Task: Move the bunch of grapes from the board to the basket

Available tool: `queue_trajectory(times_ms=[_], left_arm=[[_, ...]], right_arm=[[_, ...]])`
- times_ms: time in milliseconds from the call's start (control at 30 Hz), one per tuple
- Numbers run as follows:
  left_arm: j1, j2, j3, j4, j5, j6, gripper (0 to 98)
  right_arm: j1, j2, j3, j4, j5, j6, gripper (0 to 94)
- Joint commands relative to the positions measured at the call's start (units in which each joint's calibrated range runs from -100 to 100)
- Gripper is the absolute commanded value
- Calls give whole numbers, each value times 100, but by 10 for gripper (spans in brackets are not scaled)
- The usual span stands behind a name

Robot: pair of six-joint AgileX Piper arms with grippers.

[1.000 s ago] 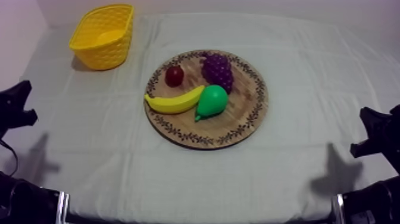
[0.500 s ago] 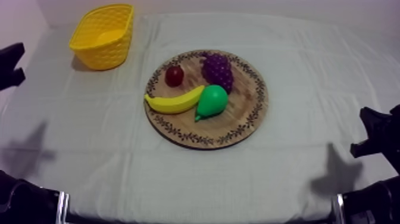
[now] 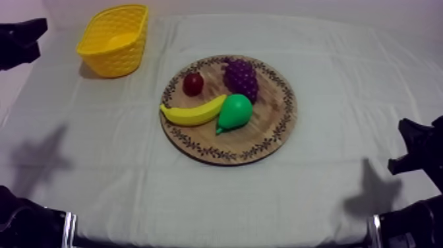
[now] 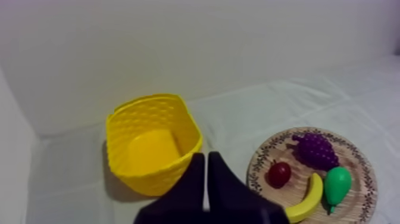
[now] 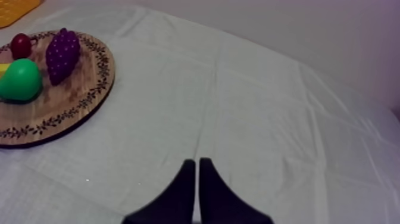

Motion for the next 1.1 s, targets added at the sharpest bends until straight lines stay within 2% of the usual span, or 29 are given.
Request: queue_trajectory(times_ms=[0, 167, 533, 867, 1067], left_arm=[[148, 168, -96, -55, 0, 59, 0], [513, 540, -385, -193, 0, 187, 0], [1305, 1181, -894, -226, 0, 225, 0], [1512, 1822, -1323, -225, 38, 394, 0], [1556, 2497, -2160, -231, 555, 399, 0]], right_arm=[[-2, 0, 3, 1, -4, -1, 5], [-2, 0, 3, 1, -4, -1, 5], [-2, 0, 3, 1, -4, -1, 5], [-2, 0, 3, 1, -4, -1, 5], [-2, 0, 3, 1, -4, -1, 5]])
